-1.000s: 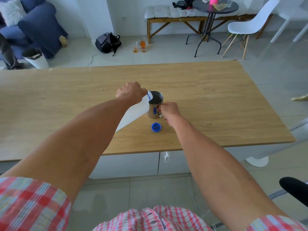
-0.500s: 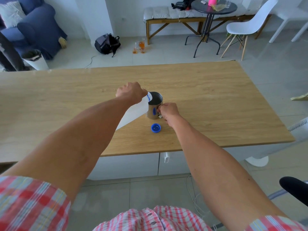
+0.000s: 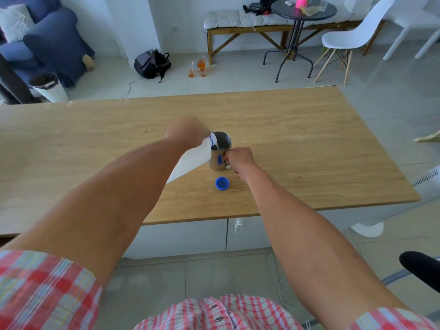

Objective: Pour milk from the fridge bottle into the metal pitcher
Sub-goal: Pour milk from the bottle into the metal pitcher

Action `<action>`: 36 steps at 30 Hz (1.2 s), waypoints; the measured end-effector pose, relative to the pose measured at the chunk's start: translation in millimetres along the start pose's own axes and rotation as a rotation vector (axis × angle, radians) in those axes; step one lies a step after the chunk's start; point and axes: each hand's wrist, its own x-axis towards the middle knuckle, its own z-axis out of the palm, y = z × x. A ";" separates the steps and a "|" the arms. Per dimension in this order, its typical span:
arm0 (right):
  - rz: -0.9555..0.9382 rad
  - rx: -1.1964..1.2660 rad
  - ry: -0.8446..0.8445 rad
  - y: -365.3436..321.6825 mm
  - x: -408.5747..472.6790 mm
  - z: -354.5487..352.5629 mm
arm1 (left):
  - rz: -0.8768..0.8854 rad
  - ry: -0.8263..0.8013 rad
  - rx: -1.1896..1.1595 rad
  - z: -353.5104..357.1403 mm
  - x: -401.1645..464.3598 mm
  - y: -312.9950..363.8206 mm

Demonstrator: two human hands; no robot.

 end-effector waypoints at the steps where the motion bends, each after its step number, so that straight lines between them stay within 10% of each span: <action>1: 0.000 0.001 0.001 0.1 0.2 0.7 | 0.000 -0.003 0.003 -0.2 -0.2 0.2; 36: 0.005 -0.020 0.005 -1.4 0.2 0.0 | -0.026 -0.037 0.007 -2.7 1.6 0.1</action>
